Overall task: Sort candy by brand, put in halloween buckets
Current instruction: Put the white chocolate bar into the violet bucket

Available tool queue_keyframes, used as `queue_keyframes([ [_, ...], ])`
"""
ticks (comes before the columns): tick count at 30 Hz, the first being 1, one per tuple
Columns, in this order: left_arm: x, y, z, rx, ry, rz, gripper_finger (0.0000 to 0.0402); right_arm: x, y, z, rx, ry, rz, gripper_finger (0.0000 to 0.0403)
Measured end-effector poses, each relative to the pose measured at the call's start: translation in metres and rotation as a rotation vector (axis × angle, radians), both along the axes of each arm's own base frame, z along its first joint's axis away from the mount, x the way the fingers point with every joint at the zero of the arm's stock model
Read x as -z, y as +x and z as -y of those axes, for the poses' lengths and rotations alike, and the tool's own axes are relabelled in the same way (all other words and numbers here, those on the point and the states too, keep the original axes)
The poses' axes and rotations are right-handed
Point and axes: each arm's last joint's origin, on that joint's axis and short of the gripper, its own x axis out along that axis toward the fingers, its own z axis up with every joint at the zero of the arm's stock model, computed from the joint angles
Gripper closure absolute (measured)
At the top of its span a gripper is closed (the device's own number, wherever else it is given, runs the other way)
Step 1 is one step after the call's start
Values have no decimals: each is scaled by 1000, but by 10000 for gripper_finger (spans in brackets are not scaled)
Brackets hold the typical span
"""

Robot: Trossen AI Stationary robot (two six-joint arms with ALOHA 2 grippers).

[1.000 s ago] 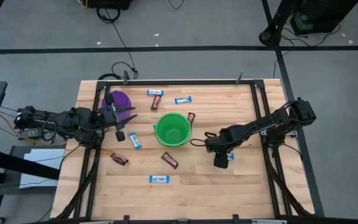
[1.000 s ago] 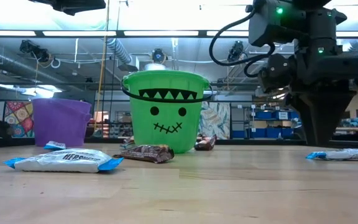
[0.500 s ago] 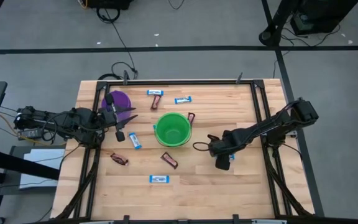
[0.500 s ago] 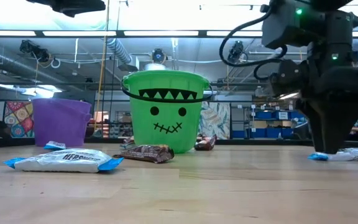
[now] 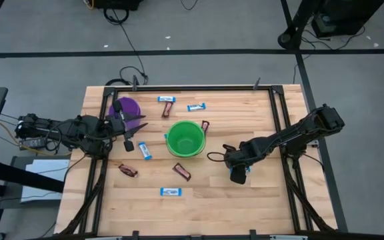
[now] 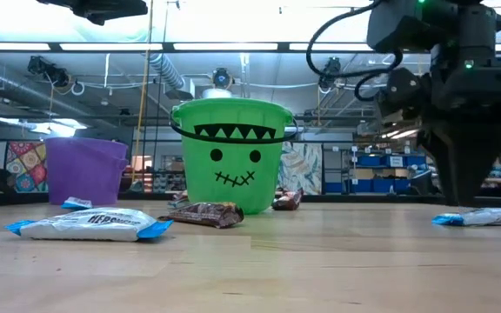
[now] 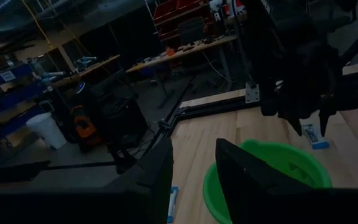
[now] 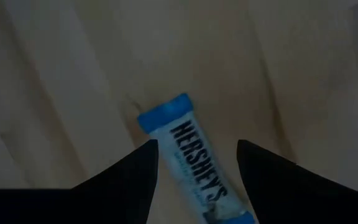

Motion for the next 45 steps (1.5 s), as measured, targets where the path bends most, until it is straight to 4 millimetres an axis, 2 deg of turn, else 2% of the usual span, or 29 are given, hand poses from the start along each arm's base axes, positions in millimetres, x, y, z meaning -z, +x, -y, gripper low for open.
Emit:
queue_keyframes([
  [9, 0, 0, 0, 0, 0, -3, 275, 2, -1, -6, -1, -18, 5, 173],
  [15, 1, 0, 0, 0, 0, -6, 275, 18, -14, -11, 24, -15, 0, 173],
  [20, 1, 0, 0, 0, 0, -6, 275, 19, -16, -14, 34, -51, 16, 177],
  [24, 1, 0, 0, 0, 0, -6, 275, 18, -16, -14, 26, -58, 12, 210],
  [34, 1, 0, 0, 0, 0, -6, 275, 18, -14, -15, -16, -55, 27, 374],
  [40, 1, 0, 0, 1, 0, -6, 275, 10, -5, -17, -25, -67, 73, 377],
  [45, 0, 0, 0, 1, 17, -11, 275, -21, 20, -19, -53, -157, 218, 377],
])
